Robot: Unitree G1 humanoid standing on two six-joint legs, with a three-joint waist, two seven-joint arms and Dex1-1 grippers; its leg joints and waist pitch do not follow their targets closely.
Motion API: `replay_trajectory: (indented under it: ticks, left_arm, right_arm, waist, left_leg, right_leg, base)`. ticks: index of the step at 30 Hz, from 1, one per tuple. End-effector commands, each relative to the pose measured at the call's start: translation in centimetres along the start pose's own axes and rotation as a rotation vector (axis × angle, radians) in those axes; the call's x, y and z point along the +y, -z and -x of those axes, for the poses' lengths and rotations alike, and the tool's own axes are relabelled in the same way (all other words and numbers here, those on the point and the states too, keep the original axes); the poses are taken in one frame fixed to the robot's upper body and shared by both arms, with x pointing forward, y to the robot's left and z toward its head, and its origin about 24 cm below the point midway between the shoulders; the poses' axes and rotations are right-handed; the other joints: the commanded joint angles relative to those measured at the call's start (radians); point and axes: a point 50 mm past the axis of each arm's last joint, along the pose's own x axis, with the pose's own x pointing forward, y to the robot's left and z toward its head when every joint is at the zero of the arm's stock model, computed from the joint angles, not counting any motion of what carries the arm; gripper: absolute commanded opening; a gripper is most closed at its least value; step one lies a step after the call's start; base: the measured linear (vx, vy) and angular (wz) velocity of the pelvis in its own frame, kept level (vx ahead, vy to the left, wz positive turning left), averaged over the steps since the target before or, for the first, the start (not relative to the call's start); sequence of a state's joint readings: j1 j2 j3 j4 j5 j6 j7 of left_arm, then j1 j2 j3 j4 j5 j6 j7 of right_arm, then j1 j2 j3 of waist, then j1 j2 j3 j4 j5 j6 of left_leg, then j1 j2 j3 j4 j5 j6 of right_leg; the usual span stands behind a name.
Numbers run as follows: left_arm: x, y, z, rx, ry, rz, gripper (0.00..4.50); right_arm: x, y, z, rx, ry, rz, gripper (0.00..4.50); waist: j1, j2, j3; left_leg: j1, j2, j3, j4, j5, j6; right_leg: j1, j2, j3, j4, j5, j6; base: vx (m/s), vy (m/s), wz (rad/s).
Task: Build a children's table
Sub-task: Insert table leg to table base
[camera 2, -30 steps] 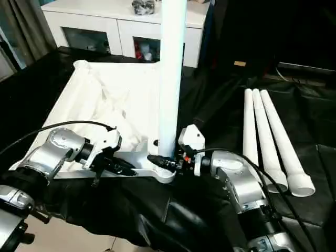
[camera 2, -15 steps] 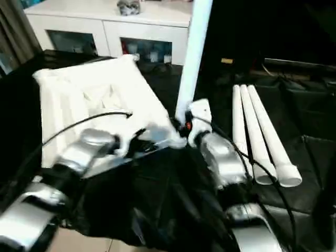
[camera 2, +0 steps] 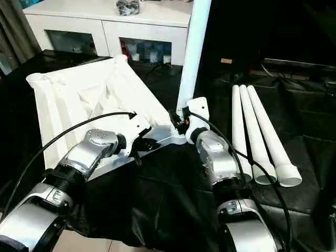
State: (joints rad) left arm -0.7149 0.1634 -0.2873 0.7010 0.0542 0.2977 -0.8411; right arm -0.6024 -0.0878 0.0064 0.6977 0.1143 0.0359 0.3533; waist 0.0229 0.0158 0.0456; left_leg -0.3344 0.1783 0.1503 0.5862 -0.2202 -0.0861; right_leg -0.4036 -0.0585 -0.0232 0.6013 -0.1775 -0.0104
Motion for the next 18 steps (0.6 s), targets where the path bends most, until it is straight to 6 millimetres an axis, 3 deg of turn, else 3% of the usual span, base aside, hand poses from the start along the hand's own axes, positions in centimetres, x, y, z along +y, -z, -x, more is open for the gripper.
replay_trajectory:
  ticks: [1,2,3,8,14,18]
  left_arm:
    - [-0.7,-1.7,-0.3,-0.059,0.057,-0.072,0.00]
    - [-0.7,-1.6,-0.2,-0.059,0.062,-0.075,0.00]
    - [-0.8,-1.5,-0.1,-0.060,0.082,-0.081,0.00]
    - [-1.0,-1.3,0.4,-0.086,0.143,-0.130,0.00]
    - [-1.1,-0.4,1.5,-0.078,0.230,-0.162,0.00]
    - [-1.1,0.0,2.4,-0.078,0.303,-0.210,0.00]
  right_arm:
    - [1.5,4.1,0.5,0.165,-0.060,-0.071,2.63]
    - [1.5,4.0,0.5,0.155,-0.071,-0.072,2.63]
    - [1.6,3.6,0.6,0.121,-0.103,-0.082,3.00]
    - [1.5,2.7,1.1,0.065,-0.201,-0.083,3.31]
    - [1.6,2.2,2.5,0.062,-0.392,-0.030,3.85]
    - [1.7,1.9,3.6,0.062,-0.524,0.026,3.85]
  waist:
    - [0.006,0.005,-0.048]
    - [0.009,0.005,-0.048]
    - [0.012,0.005,-0.052]
    - [0.019,0.008,-0.059]
    - [0.029,0.013,-0.061]
    - [0.041,0.014,-0.059]
  left_leg:
    - [-0.015,0.033,-0.002,-0.081,-0.245,0.024]
    - [-0.015,0.033,-0.001,-0.079,-0.236,0.026]
    - [-0.018,0.033,0.000,-0.078,-0.192,0.038]
    - [-0.017,0.037,0.005,-0.069,-0.100,0.079]
    - [-0.020,0.043,0.008,-0.062,-0.043,0.121]
    - [-0.018,0.046,0.009,-0.063,-0.061,0.105]
  right_leg:
    - [0.047,-0.069,0.036,-0.088,-0.309,-0.223]
    - [0.048,-0.069,0.036,-0.088,-0.290,-0.227]
    - [0.054,-0.066,0.036,-0.078,-0.201,-0.245]
    - [0.061,-0.070,0.031,-0.065,-0.028,-0.299]
    - [0.065,-0.074,0.023,-0.051,0.074,-0.325]
    - [0.068,-0.073,0.019,-0.055,0.025,-0.314]
  base:
    - [0.000,0.000,0.00]
    - [0.000,0.000,0.00]
    - [0.000,0.000,0.00]
    - [0.000,0.000,0.00]
    - [0.000,0.000,0.00]
    - [0.000,0.000,0.00]
